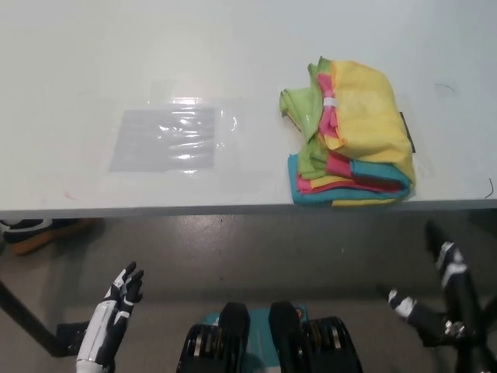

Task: A stack of folded microfibre clothes with a single fold is kept infront of the robot. the robot uses its right hand to grab one end of the clothes and pulla it away from the other end to unfold

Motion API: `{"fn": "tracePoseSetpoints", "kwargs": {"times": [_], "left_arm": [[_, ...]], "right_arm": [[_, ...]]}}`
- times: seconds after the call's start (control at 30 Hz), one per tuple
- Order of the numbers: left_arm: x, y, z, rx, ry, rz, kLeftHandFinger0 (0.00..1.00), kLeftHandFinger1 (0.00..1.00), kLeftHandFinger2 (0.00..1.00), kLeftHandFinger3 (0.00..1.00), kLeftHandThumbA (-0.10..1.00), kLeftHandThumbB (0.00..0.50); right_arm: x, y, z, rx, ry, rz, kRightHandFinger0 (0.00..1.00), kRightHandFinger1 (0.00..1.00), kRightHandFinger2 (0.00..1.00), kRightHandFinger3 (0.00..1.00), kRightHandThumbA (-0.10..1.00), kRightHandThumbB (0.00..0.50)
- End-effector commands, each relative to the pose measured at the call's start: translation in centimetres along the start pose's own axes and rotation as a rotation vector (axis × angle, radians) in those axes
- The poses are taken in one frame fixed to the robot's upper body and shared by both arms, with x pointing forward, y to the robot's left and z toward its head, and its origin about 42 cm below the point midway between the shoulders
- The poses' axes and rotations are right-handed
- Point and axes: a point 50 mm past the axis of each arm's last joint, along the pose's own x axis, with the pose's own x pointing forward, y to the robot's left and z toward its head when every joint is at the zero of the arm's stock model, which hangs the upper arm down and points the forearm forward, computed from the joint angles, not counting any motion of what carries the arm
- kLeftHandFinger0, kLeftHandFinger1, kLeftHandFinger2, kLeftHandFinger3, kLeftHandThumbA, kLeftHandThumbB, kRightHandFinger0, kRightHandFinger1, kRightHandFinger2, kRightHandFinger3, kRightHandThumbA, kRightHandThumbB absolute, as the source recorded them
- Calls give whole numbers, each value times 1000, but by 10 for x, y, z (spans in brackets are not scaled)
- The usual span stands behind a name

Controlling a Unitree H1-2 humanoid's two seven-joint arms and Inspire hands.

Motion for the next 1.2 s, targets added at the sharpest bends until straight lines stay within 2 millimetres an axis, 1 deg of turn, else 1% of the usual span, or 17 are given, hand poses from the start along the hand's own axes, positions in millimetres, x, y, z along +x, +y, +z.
{"fn": "tracePoseSetpoints", "kwargs": {"times": [0.0, 0.03, 0.07, 0.13, 0.2, 0.23, 0.33, 0.4, 0.47, 0.57, 0.67, 0.73, 0.87, 0.9, 0.97, 1.07, 1.17], "left_arm": [[7, 6, 12, 23, -71, -12, 1000, 1000, 1000, 1000, 933, 235], [7, 6, 12, 30, -71, -13, 1000, 1000, 1000, 1000, 934, 223], [7, 6, 11, 38, -71, -13, 1000, 1000, 1000, 1000, 933, 221], [8, 5, 11, 40, -70, -15, 1000, 1000, 1000, 1000, 928, 224], [7, 5, 11, 45, -67, -17, 1000, 1000, 1000, 1000, 928, 230], [8, 6, 11, 51, -69, -17, 1000, 1000, 1000, 1000, 929, 231], [8, 7, 12, 54, -71, -16, 1000, 1000, 1000, 1000, 918, 225], [9, 6, 12, 49, -69, -19, 1000, 1000, 1000, 1000, 903, 221], [9, 5, 13, 56, -63, -19, 1000, 1000, 1000, 1000, 906, 232], [10, 6, 13, 66, -68, -30, 1000, 1000, 1000, 1000, 916, 215], [11, 6, 14, 71, -67, -24, 1000, 1000, 1000, 1000, 906, 216], [11, 7, 15, 65, -68, -29, 1000, 1000, 1000, 1000, 902, 216], [12, 7, 15, 66, -68, -27, 1000, 1000, 1000, 1000, 887, 216], [13, 7, 15, 75, -68, -25, 1000, 1000, 1000, 1000, 879, 206], [14, 7, 15, 82, -69, -24, 1000, 1000, 1000, 1000, 873, 197], [15, 8, 15, 86, -73, -24, 1000, 1000, 1000, 1000, 869, 188], [15, 7, 15, 74, -71, -24, 1000, 1000, 1000, 1000, 844, 185]], "right_arm": [[42, -17, 71, -156, -320, -119, 1000, 1000, 1000, 1000, 912, 303], [51, -20, 84, -171, -346, -127, 1000, 1000, 1000, 1000, 927, 324], [63, -22, 99, -194, -378, -127, 1000, 1000, 1000, 1000, 940, 315], [81, -24, 123, -232, -388, -100, 1000, 1000, 1000, 1000, 1000, 338], [95, -23, 140, -249, -387, -97, 1000, 1000, 1000, 1000, 1000, 348], [110, -17, 153, -245, -401, -100, 1000, 1000, 1000, 1000, 1000, 328], [134, -8, 168, -228, -398, -79, 1000, 1000, 1000, 1000, 1000, 322], [154, 0, 181, -238, -392, -36, 1000, 1000, 1000, 1000, 1000, 290], [165, 6, 187, -239, -386, -16, 1000, 1000, 1000, 1000, 1000, 285], [190, 21, 198, -257, -366, 27, 1000, 1000, 1000, 1000, 1000, 288], [212, 34, 198, -250, -313, 69, 1000, 1000, 1000, 1000, 1000, 316], [227, 44, 191, -273, -269, 100, 1000, 1000, 1000, 1000, 1000, 322], [239, 54, 180, -287, -216, 119, 1000, 1000, 1000, 1000, 1000, 313], [243, 58, 175, -299, -198, 121, 1000, 1000, 1000, 1000, 1000, 293], [248, 63, 171, -300, -173, 125, 1000, 1000, 1000, 1000, 1000, 297], [258, 72, 158, -285, -129, 135, 1000, 1000, 1000, 1000, 1000, 269], [265, 77, 139, -306, -75, 153, 1000, 1000, 1000, 1000, 1000, 283]]}}
